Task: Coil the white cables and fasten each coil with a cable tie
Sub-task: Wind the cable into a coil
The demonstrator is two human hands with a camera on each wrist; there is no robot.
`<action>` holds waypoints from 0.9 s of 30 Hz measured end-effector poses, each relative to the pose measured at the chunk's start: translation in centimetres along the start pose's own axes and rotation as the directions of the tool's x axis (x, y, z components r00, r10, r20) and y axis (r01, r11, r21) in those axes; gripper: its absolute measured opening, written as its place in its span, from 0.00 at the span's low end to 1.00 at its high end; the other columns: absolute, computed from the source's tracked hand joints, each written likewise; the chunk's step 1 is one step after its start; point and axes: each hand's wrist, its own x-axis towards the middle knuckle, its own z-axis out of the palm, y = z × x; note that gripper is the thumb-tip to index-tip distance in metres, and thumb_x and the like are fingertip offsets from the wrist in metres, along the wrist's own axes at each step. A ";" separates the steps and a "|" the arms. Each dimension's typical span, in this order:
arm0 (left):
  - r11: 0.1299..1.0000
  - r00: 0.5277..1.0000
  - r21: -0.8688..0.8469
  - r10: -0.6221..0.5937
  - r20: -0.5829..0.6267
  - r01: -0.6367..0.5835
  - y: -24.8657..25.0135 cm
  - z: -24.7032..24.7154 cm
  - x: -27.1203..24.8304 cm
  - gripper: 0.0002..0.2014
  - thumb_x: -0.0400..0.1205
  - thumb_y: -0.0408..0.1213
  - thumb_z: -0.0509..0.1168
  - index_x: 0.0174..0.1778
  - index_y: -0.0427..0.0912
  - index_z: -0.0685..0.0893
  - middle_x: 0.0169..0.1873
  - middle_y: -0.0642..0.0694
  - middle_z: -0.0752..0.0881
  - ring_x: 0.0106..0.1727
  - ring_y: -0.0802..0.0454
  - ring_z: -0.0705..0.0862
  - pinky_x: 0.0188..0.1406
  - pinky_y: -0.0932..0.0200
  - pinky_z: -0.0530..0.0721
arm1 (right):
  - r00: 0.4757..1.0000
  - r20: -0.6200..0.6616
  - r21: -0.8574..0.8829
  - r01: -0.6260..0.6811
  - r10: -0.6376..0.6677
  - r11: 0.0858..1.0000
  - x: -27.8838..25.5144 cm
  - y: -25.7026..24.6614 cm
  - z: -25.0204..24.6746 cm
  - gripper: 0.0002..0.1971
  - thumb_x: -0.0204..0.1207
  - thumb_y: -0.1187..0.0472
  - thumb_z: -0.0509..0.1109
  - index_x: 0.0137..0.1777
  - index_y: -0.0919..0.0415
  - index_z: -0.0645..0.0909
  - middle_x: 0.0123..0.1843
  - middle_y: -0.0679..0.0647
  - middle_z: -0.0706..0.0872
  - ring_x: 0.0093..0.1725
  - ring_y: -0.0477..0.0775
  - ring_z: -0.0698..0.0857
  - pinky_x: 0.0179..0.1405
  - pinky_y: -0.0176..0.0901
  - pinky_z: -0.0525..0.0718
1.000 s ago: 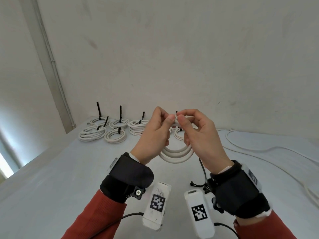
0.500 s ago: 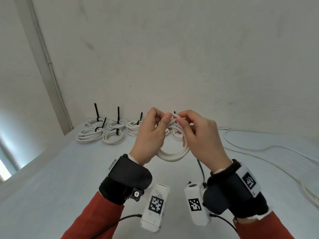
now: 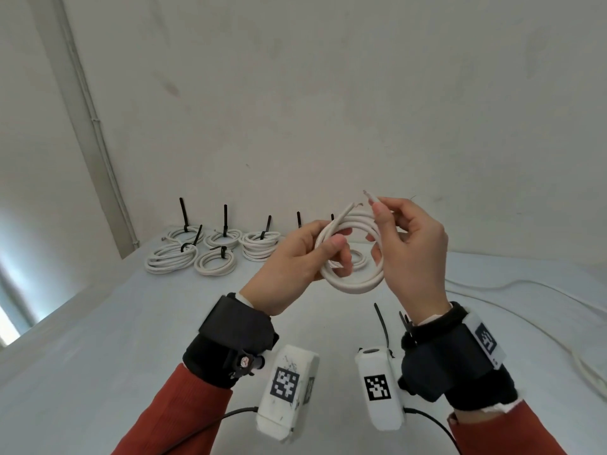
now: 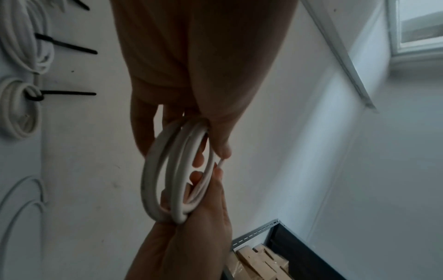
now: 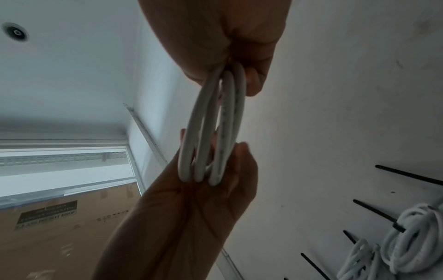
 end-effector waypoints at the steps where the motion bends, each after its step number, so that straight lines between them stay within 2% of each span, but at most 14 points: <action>1: 1.000 1.000 0.009 -0.003 0.008 0.003 0.2 0.0 -0.1 0.20 0.78 0.42 0.62 0.62 0.32 0.76 0.38 0.42 0.85 0.40 0.46 0.87 0.44 0.58 0.85 | 1.000 0.002 0.023 -0.023 0.023 0.999 0.0 -0.1 0.0 0.06 0.81 0.54 0.68 0.48 0.54 0.85 0.35 0.51 0.89 0.25 0.58 0.83 0.26 0.59 0.83; 4: 0.999 1.000 0.036 0.020 -0.019 -0.020 0.6 0.1 -0.3 0.16 0.80 0.36 0.63 0.61 0.32 0.76 0.39 0.42 0.88 0.37 0.45 0.90 0.34 0.58 0.86 | 0.990 0.021 0.144 -0.144 0.142 0.979 -0.1 -0.5 0.0 0.04 0.80 0.56 0.69 0.48 0.54 0.78 0.34 0.54 0.89 0.26 0.54 0.85 0.25 0.50 0.82; 7: 0.996 0.996 0.070 0.064 -0.055 -0.060 0.8 0.3 -0.3 0.10 0.84 0.34 0.60 0.59 0.33 0.78 0.36 0.46 0.87 0.31 0.48 0.89 0.29 0.60 0.85 | 0.960 0.029 0.258 -0.276 0.278 0.926 0.1 -0.9 0.0 0.07 0.80 0.59 0.70 0.47 0.61 0.76 0.31 0.59 0.88 0.21 0.50 0.82 0.23 0.41 0.78; 9: 0.992 0.993 0.103 0.080 -0.081 -0.071 0.8 0.4 -0.3 0.09 0.85 0.35 0.58 0.56 0.36 0.79 0.35 0.47 0.86 0.29 0.49 0.89 0.25 0.61 0.83 | 0.926 0.054 0.308 -0.370 0.372 0.876 0.3 -1.0 -0.1 0.08 0.79 0.60 0.71 0.47 0.66 0.79 0.32 0.63 0.89 0.24 0.54 0.83 0.23 0.42 0.80; 12: 0.965 0.981 0.247 0.129 -0.142 -0.091 0.8 0.1 -0.2 0.09 0.86 0.39 0.57 0.55 0.41 0.81 0.41 0.49 0.89 0.28 0.48 0.89 0.26 0.54 0.84 | 0.880 0.132 0.280 -0.475 0.457 0.834 0.6 -0.8 -0.4 0.08 0.78 0.62 0.72 0.41 0.67 0.84 0.32 0.62 0.87 0.28 0.55 0.84 0.31 0.46 0.84; 14: 0.912 0.970 0.402 0.168 -0.177 -0.084 0.8 -0.2 -0.2 0.10 0.86 0.40 0.57 0.55 0.42 0.82 0.45 0.52 0.90 0.27 0.50 0.89 0.28 0.55 0.85 | 0.861 0.198 0.209 -0.504 0.469 0.838 0.5 -0.6 -0.4 0.09 0.78 0.62 0.71 0.37 0.64 0.86 0.31 0.61 0.87 0.30 0.57 0.84 0.34 0.48 0.85; 17: 0.792 0.954 0.607 0.227 -0.198 -0.063 0.7 -0.4 -0.2 0.10 0.87 0.41 0.57 0.52 0.44 0.82 0.43 0.55 0.89 0.26 0.58 0.87 0.28 0.69 0.79 | 0.864 0.268 0.113 -0.468 0.427 0.877 0.3 -0.3 -0.2 0.16 0.82 0.60 0.66 0.36 0.65 0.88 0.34 0.65 0.89 0.31 0.58 0.82 0.39 0.51 0.83; 19: 0.738 0.945 0.673 0.247 -0.212 -0.042 0.5 -0.6 0.0 0.10 0.87 0.41 0.57 0.52 0.43 0.82 0.42 0.53 0.89 0.26 0.58 0.86 0.28 0.68 0.80 | 0.838 0.342 0.096 -0.481 0.425 0.872 0.2 -0.4 0.0 0.20 0.82 0.53 0.65 0.38 0.67 0.89 0.39 0.67 0.90 0.34 0.57 0.82 0.42 0.50 0.82; 21: 0.711 0.944 0.703 0.237 -0.229 -0.008 0.3 -1.0 0.1 0.12 0.87 0.42 0.57 0.52 0.41 0.83 0.43 0.52 0.89 0.27 0.57 0.87 0.28 0.67 0.81 | 0.798 0.432 0.098 -0.505 0.420 0.858 0.1 -0.7 0.1 0.23 0.77 0.45 0.68 0.42 0.69 0.89 0.41 0.65 0.90 0.36 0.54 0.84 0.43 0.45 0.82; 22: 0.705 0.945 0.709 0.229 -0.233 0.004 0.2 -1.1 0.1 0.12 0.87 0.42 0.57 0.52 0.40 0.83 0.43 0.52 0.89 0.27 0.57 0.87 0.27 0.67 0.81 | 0.795 0.457 0.105 -0.494 0.399 0.863 0.0 -0.7 0.1 0.22 0.72 0.46 0.72 0.44 0.69 0.88 0.39 0.62 0.90 0.36 0.50 0.85 0.41 0.40 0.81; 24: 0.716 0.949 0.698 0.215 -0.230 0.007 0.2 -1.3 0.1 0.12 0.87 0.42 0.56 0.53 0.40 0.82 0.43 0.52 0.89 0.26 0.57 0.86 0.26 0.68 0.81 | 0.818 0.447 0.128 -0.459 0.362 0.879 -0.2 -0.6 0.2 0.14 0.71 0.56 0.76 0.47 0.68 0.88 0.37 0.56 0.90 0.35 0.45 0.86 0.39 0.34 0.81; 25: 0.735 0.952 0.678 0.208 -0.224 -0.001 0.2 -1.3 0.1 0.11 0.87 0.42 0.56 0.53 0.41 0.82 0.43 0.53 0.89 0.25 0.57 0.86 0.26 0.68 0.81 | 0.826 0.433 0.151 -0.462 0.361 0.874 -0.3 -0.5 0.3 0.10 0.74 0.61 0.74 0.48 0.68 0.87 0.37 0.55 0.90 0.34 0.46 0.85 0.39 0.35 0.81; 27: 0.808 0.960 0.589 0.184 -0.210 -0.027 0.2 -1.2 0.2 0.10 0.87 0.41 0.56 0.52 0.45 0.82 0.41 0.53 0.89 0.26 0.55 0.87 0.28 0.65 0.83 | 0.815 0.436 0.228 -0.511 0.382 0.829 -0.2 -0.3 0.2 0.06 0.77 0.64 0.71 0.47 0.67 0.86 0.36 0.56 0.88 0.32 0.48 0.83 0.40 0.39 0.82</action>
